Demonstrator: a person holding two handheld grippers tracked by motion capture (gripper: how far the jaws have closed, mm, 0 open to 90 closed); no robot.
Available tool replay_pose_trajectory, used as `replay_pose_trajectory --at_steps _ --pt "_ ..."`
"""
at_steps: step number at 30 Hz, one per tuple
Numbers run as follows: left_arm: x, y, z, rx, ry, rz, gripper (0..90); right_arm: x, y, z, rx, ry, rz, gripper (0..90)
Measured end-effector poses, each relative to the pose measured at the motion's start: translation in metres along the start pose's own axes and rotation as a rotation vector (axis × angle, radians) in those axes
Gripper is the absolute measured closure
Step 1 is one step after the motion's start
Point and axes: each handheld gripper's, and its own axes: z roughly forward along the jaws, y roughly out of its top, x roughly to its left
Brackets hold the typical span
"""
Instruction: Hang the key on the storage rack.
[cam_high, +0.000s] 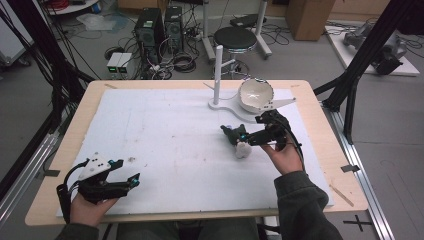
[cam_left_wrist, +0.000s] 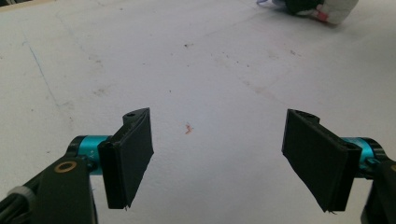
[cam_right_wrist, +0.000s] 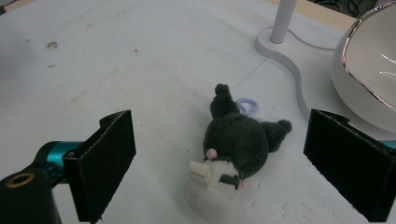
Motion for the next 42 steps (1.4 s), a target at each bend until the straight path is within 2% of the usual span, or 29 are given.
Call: replay_pose_trajectory --at_steps 11,17,20,25,28,36,42 --pt "0.001 0.000 0.000 -0.002 -0.001 -0.004 24.8 -0.007 0.003 0.023 0.061 0.019 0.051 8.1" --pt "0.000 0.000 0.001 -0.001 -0.003 -0.001 24.8 -0.011 0.002 0.032 0.100 -0.005 0.072 8.3" --pt "0.000 0.000 0.001 -0.001 -0.002 -0.001 24.8 -0.013 0.001 0.035 0.110 -0.004 0.074 14.6" --pt "0.000 0.000 0.001 -0.004 -0.003 -0.003 24.8 -0.014 -0.002 0.041 0.123 -0.008 0.100 15.7" --pt "0.000 0.000 0.001 -0.001 -0.003 -0.002 24.8 -0.013 -0.004 0.049 0.167 -0.021 0.097 16.7" --pt "0.001 0.000 0.001 -0.002 -0.003 -0.006 24.8 -0.013 -0.005 0.059 0.212 -0.049 0.094 20.4" --pt "0.001 0.000 0.001 0.000 -0.003 -0.005 24.8 -0.014 -0.007 0.065 0.261 -0.072 0.117 20.8"
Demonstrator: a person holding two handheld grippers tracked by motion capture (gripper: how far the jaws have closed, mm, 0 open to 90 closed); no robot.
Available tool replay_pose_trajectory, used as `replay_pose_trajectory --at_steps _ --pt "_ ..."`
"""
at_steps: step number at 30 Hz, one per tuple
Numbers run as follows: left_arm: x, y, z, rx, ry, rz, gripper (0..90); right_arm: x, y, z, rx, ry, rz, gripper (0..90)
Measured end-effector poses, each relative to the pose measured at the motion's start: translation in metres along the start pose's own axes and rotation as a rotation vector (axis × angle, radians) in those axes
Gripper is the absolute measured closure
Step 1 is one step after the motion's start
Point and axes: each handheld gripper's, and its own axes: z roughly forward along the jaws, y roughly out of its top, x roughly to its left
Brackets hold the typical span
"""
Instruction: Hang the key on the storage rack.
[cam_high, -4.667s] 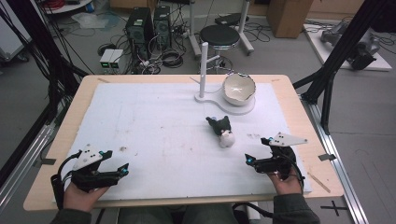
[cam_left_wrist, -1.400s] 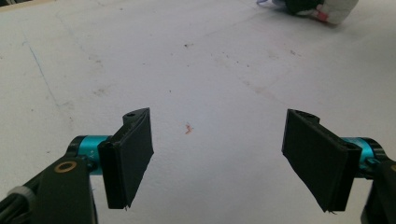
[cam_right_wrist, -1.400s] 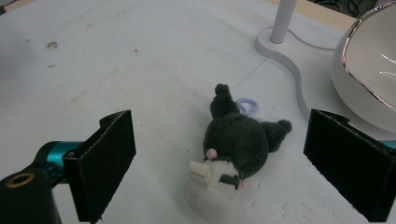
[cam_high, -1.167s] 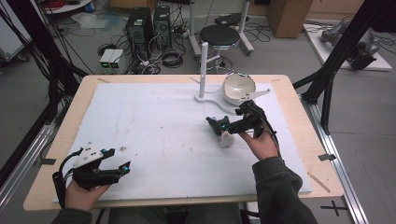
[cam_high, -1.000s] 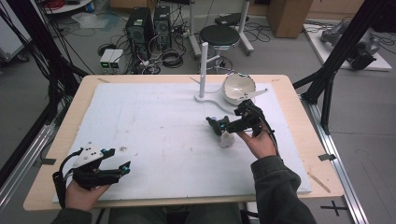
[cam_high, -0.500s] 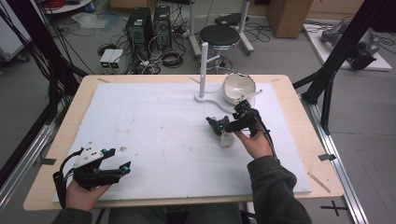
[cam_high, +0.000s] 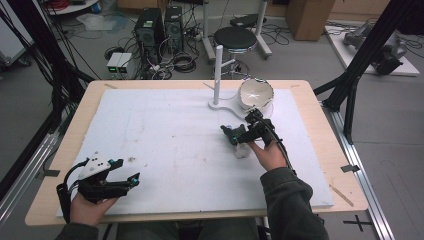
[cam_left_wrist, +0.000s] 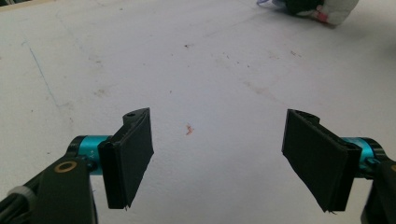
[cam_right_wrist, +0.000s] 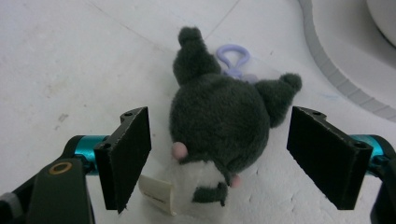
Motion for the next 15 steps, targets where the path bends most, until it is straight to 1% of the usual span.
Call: replay_pose_trajectory --at_steps 2,3,5,6,8,9,10,11,14,15 --pt "0.000 0.000 0.000 -0.001 -0.001 0.000 24.9 -0.002 -0.001 0.003 0.016 -0.002 0.001 20.8" --pt "0.000 0.000 0.001 -0.003 -0.002 0.000 24.9 -0.003 -0.001 0.004 0.018 0.002 0.009 20.9" --pt "0.000 0.000 0.001 -0.004 -0.002 0.000 24.9 -0.005 -0.004 0.005 -0.003 0.009 0.021 24.3" --pt "-0.001 0.000 0.001 -0.004 -0.002 0.000 24.9 -0.006 -0.006 0.007 -0.002 0.021 0.038 24.2" --pt "0.000 0.000 0.001 -0.003 -0.003 0.001 24.9 -0.008 -0.009 0.010 -0.001 0.024 0.042 24.5" --pt "0.000 0.000 0.001 -0.002 -0.003 0.001 24.9 -0.007 -0.009 0.012 0.015 0.023 0.049 24.5" --pt "-0.001 0.000 0.001 -0.002 -0.003 0.001 24.9 -0.006 -0.009 0.015 0.042 0.016 0.054 24.6" --pt "-0.001 0.001 0.001 -0.002 -0.003 0.004 24.9 -0.006 -0.009 0.015 0.042 0.016 0.054 24.6" --pt "-0.001 0.001 0.001 -0.002 -0.003 0.003 24.9 -0.004 -0.008 0.016 0.045 0.018 0.049 29.3" --pt "-0.001 0.001 0.001 -0.002 -0.003 0.001 24.9 -0.003 -0.008 0.017 0.046 0.012 0.040 30.2"
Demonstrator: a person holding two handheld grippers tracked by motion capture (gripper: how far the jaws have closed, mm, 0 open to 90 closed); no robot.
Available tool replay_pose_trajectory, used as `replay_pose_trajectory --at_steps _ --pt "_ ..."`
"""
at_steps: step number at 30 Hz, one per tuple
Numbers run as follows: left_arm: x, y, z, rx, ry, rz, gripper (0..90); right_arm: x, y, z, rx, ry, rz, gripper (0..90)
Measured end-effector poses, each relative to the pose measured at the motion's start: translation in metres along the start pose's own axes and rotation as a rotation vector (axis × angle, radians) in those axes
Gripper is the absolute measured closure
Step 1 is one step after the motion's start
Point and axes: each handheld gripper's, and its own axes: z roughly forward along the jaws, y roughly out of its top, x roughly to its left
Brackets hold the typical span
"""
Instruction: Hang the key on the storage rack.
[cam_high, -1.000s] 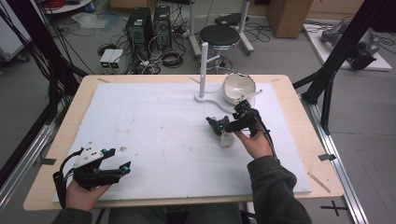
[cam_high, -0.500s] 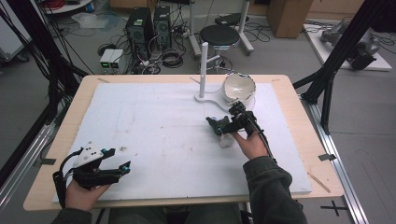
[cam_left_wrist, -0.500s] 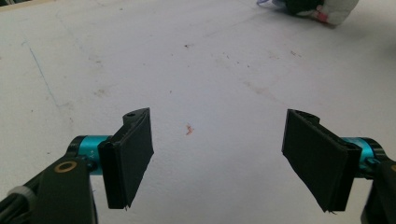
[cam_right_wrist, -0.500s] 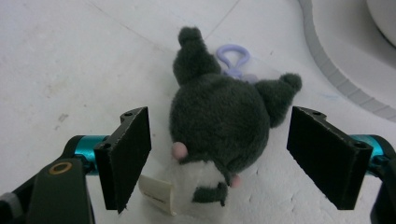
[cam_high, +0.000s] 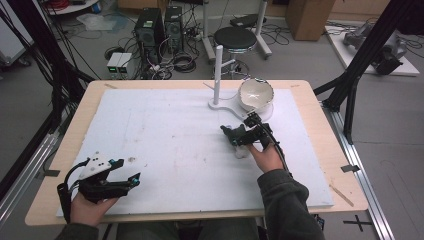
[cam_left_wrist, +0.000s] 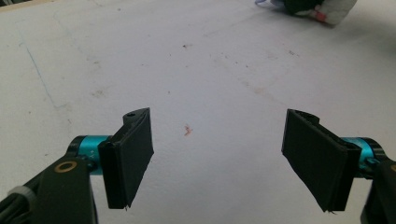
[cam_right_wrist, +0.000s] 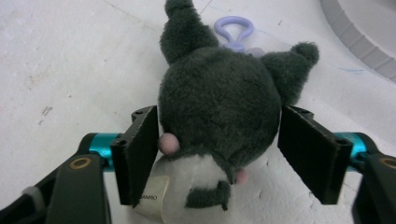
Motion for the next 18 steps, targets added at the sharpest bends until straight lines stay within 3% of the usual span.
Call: replay_pose_trajectory --at_steps 9,18 --pt "-0.0003 0.0001 0.0003 0.000 -0.003 0.002 24.9 0.0004 0.0008 0.0045 0.011 -0.011 0.009 35.9" --pt "-0.0004 0.0002 0.0003 0.002 -0.006 0.000 25.0 -0.0041 -0.0001 0.0030 0.005 0.017 0.026 42.0"
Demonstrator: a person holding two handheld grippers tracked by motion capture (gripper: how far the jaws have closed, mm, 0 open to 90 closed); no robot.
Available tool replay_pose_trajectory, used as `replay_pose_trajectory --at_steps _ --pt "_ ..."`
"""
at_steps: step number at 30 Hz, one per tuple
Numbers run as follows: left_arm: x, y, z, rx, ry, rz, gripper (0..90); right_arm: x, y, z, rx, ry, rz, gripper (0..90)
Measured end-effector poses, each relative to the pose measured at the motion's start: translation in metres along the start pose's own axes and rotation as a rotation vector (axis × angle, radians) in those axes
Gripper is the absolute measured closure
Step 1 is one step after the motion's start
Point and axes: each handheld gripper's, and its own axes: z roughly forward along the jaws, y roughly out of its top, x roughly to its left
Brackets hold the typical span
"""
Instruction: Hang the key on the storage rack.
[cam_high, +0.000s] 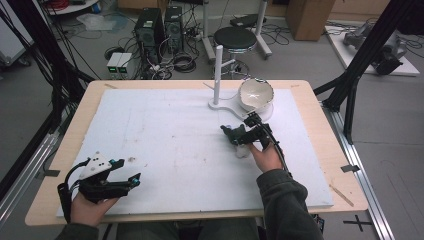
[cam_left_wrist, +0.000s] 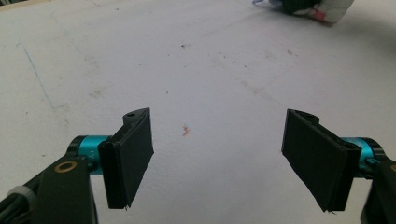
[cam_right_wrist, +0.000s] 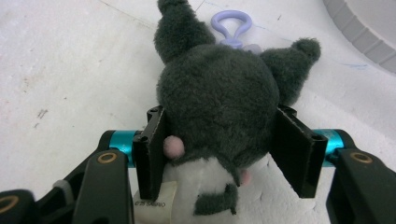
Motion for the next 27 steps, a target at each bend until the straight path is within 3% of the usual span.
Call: replay_pose_trajectory --at_steps 8,12,27 --pt "0.001 0.000 -0.001 0.000 0.000 0.002 25.0 -0.001 0.000 -0.006 -0.024 0.035 -0.024 44.6" --pt "0.001 0.000 -0.001 0.003 -0.003 0.005 25.0 0.001 0.000 -0.012 -0.057 0.050 -0.071 44.8" --pt "0.001 0.000 -0.001 -0.001 -0.001 0.001 24.7 0.002 -0.002 -0.030 -0.108 0.122 -0.103 44.9"
